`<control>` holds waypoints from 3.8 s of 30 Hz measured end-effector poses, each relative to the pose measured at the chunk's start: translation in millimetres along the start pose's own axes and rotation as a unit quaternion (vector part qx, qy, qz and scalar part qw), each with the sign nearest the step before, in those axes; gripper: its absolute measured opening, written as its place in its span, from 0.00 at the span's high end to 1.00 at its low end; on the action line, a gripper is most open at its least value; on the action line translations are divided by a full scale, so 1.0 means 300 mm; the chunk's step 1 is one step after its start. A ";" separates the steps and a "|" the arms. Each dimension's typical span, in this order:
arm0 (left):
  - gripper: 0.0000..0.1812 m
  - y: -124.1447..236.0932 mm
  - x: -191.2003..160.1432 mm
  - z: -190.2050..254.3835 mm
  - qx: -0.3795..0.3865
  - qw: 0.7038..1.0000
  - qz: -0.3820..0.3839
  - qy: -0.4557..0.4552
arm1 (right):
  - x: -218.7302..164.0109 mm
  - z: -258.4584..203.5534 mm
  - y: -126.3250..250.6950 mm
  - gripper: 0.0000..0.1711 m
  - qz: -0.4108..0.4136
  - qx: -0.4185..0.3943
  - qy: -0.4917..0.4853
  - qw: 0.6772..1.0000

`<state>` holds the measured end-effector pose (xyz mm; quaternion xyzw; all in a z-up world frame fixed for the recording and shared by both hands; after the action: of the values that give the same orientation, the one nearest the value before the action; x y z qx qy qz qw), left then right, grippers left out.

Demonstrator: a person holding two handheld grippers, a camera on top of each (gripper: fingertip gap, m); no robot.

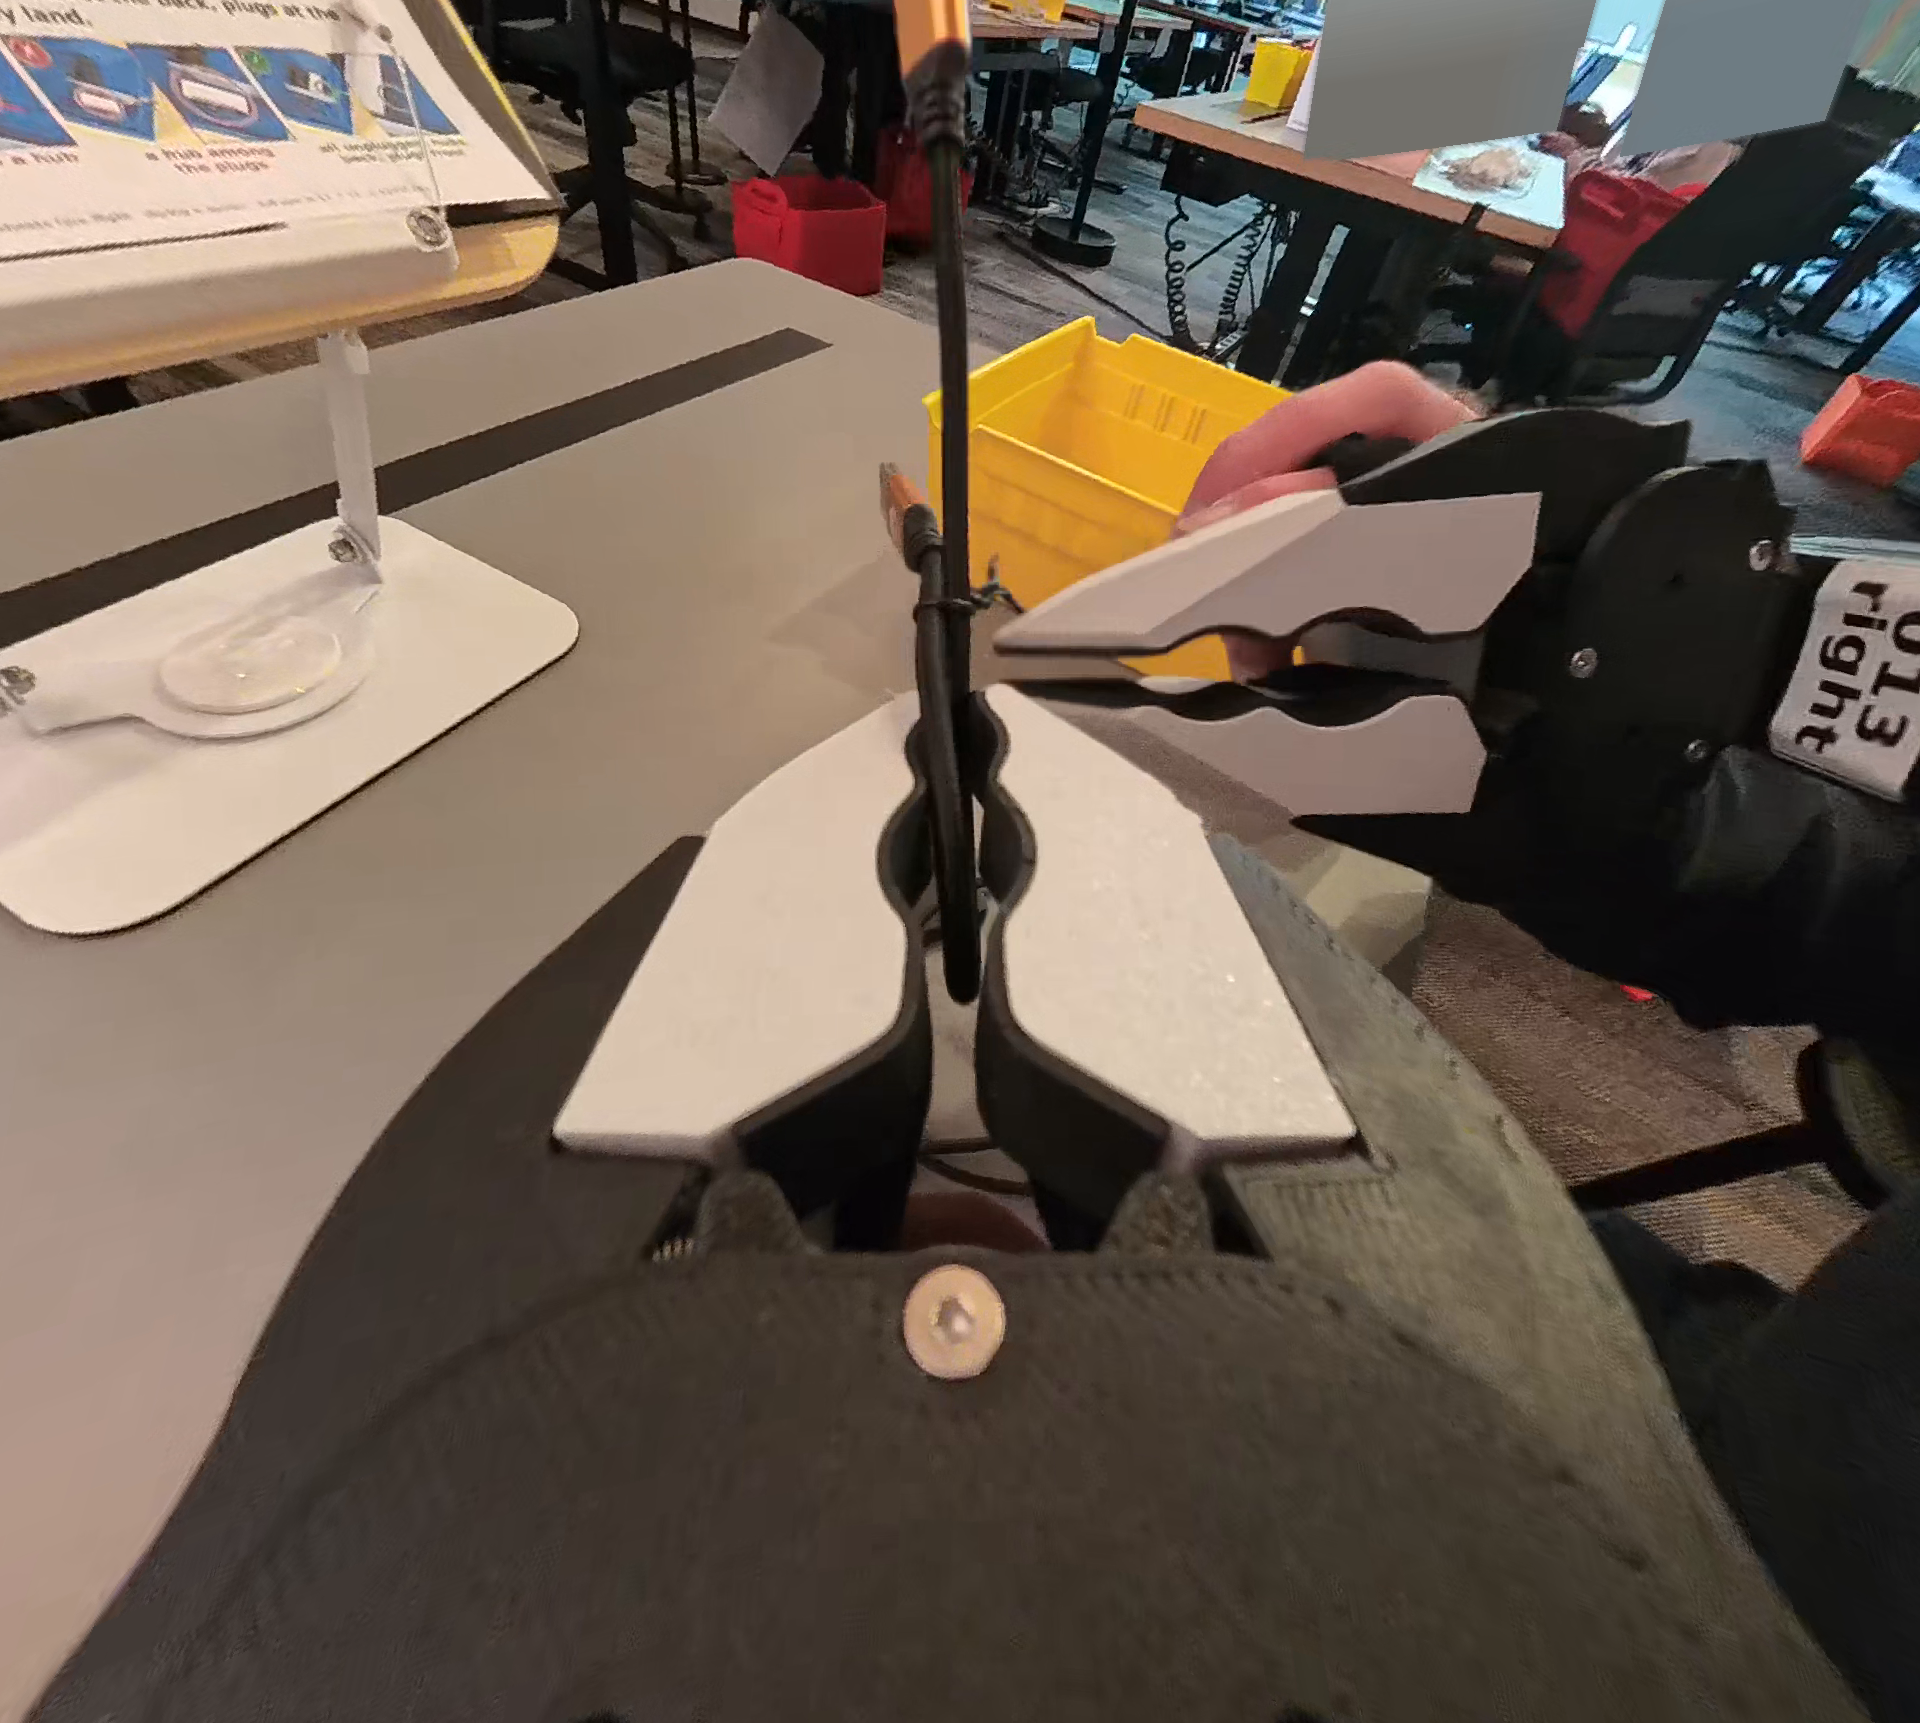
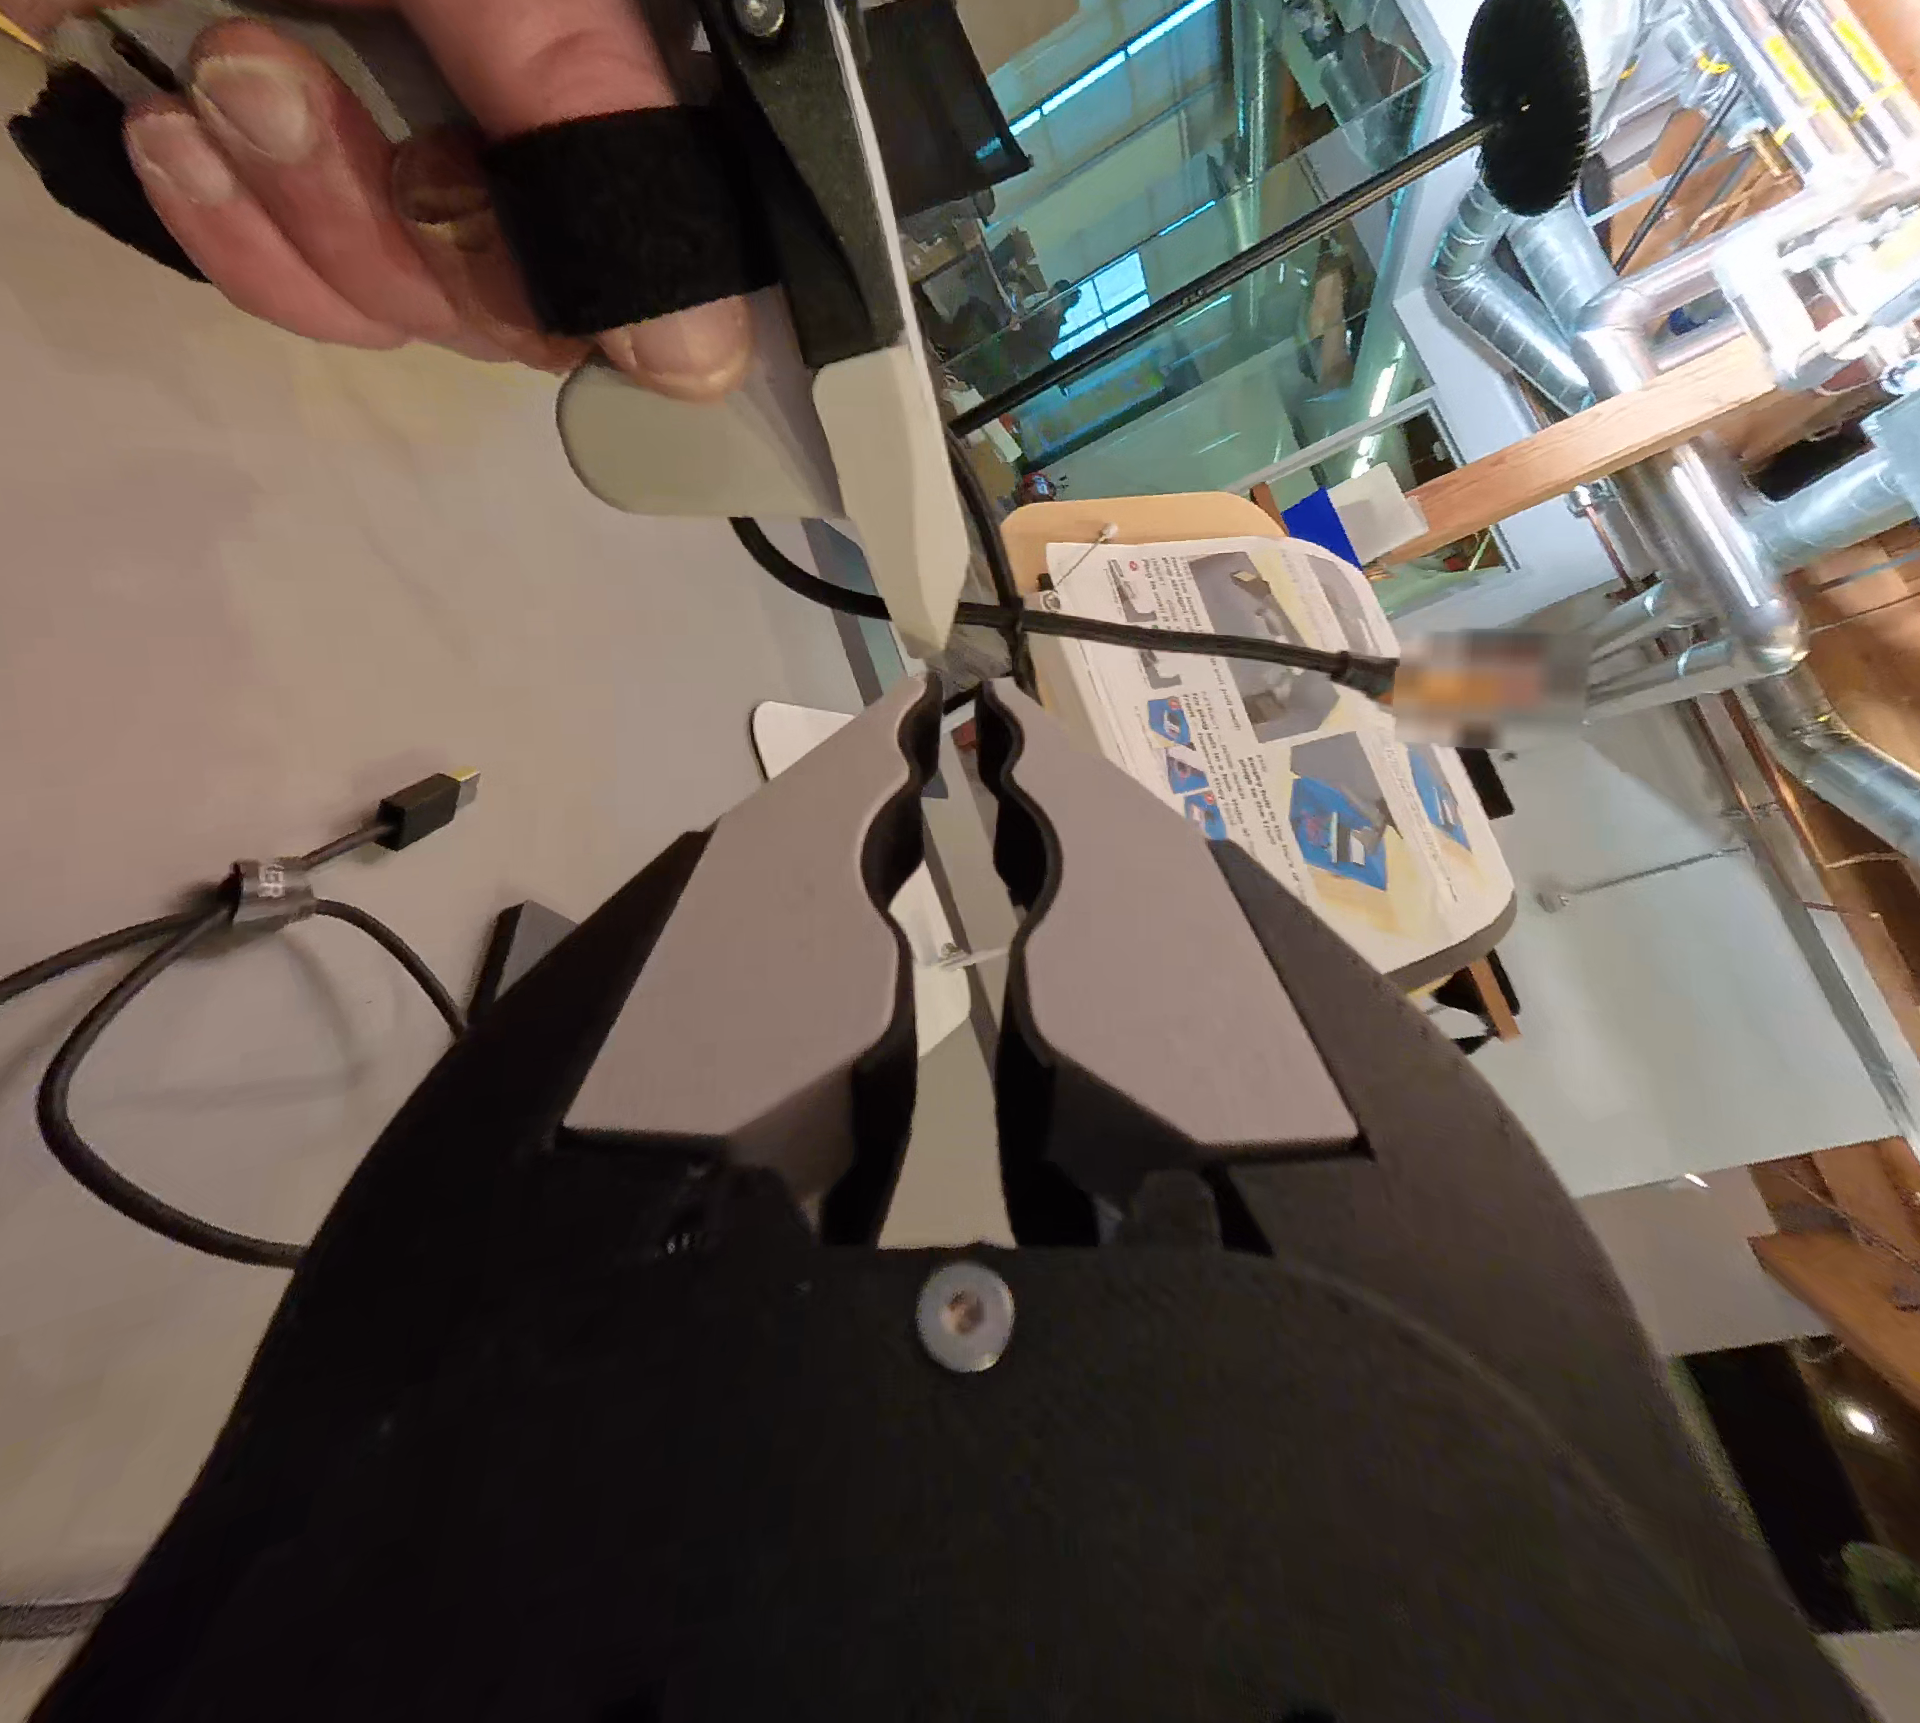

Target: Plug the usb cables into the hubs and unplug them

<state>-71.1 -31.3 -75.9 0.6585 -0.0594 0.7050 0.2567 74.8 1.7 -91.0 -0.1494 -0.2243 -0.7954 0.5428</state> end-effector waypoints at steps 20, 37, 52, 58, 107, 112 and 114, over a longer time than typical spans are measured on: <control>0.99 -0.004 -0.014 0.019 0.021 0.998 -0.004 -0.053 | -0.033 0.061 0.001 1.00 0.023 0.071 -0.136 0.988; 0.98 -0.022 -0.061 0.004 0.108 0.983 0.021 -0.148 | -0.130 0.007 -0.003 0.88 0.188 0.141 -0.486 0.842; 0.98 -0.030 -0.036 0.027 0.079 0.992 -0.045 -0.093 | -0.006 -0.008 -0.030 1.00 -0.073 -0.045 0.108 0.990; 0.98 -0.030 -0.047 0.026 0.100 0.988 -0.028 -0.115 | -0.044 0.044 -0.029 1.00 -0.019 0.060 -0.093 0.994; 0.99 -0.044 -0.060 0.078 0.193 0.939 0.048 -0.282 | -0.151 0.016 -0.073 1.00 0.346 0.276 -0.706 0.552; 0.99 -0.056 -0.097 0.033 0.201 0.947 0.032 -0.248 | -0.108 -0.017 -0.080 1.00 0.366 0.257 -0.706 0.549; 0.98 -0.045 -0.089 0.011 0.186 0.959 0.023 -0.212 | -0.141 0.019 -0.067 1.00 0.345 0.236 -0.690 0.591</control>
<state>-62.1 -28.6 -104.6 0.8274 0.0046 0.5536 0.0948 71.6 44.4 -110.5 -0.5867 -0.6432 -0.1270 0.4754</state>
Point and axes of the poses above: each gripper's, where its closed fingertips meet, y back along the fingers, x out of its top, z = x × y across the jaws, the point moved 10 cm from there along y, back along the fingers, and after that the axes turned 10 degrees about x, right-handed, at the moved point
